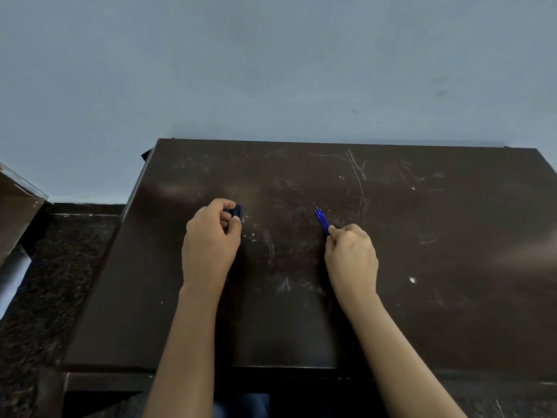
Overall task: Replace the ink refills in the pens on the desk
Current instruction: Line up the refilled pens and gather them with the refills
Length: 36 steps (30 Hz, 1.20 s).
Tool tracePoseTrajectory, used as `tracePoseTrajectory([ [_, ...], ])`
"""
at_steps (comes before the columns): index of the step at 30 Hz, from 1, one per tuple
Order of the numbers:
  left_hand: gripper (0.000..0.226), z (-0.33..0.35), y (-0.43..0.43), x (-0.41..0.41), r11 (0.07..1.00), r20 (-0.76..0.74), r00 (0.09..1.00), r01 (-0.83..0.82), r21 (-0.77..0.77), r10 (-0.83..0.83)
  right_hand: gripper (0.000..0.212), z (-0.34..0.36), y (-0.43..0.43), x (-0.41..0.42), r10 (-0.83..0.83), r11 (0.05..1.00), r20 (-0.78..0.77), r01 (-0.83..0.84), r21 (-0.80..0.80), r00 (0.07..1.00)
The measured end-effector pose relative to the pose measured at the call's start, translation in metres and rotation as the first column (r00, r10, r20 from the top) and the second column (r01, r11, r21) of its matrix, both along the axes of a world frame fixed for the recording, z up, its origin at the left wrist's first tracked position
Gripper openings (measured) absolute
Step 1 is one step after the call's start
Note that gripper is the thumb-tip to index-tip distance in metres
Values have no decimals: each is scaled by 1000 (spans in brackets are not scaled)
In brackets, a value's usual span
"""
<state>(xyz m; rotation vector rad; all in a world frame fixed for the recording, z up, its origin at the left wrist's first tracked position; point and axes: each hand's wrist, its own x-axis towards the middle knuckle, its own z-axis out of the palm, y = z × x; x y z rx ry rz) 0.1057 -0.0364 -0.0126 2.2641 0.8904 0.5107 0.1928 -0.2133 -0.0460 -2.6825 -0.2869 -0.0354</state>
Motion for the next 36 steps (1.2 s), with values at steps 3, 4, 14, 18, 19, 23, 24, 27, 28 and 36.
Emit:
tracePoseTrajectory([
  [3,22,-1,-2,1,1000,-1,1000,3,5,-3,34,0,-2,-6,-31,999,3,31,26,1000],
  [4,22,-2,-2,1,1000,-5,1000,4,8,-4,34,0,-1,-8,-36,999,7,36,33,999],
  [14,23,-6,4,-2,1000,-7,1000,1,14,-1,23,4,7,-11,-10,1000,-26,11,14,1000],
  [18,23,-7,6,-3,1000,-6,1000,-1,11,1,23,5,7,-10,-13,1000,-26,13,16,1000],
  [19,23,-8,6,-3,1000,-4,1000,-3,7,3,22,5,8,-9,-16,1000,-28,16,24,999],
  [23,23,-9,8,-4,1000,-5,1000,-6,9,6,20,4,11,-8,-29,999,-25,29,18,999],
  [24,23,-10,8,-4,1000,-4,1000,-5,9,5,19,4,11,-8,-32,999,-22,32,17,999],
  [27,23,-10,8,-4,1000,-6,1000,-6,9,6,19,4,13,-8,-33,999,-25,33,14,999],
  [28,23,-10,8,-4,1000,-8,1000,-7,11,7,19,4,13,-8,-30,999,-23,30,10,999],
  [36,23,-11,10,-4,1000,-16,1000,-9,7,9,20,5,14,-6,-27,999,-19,28,23,999],
])
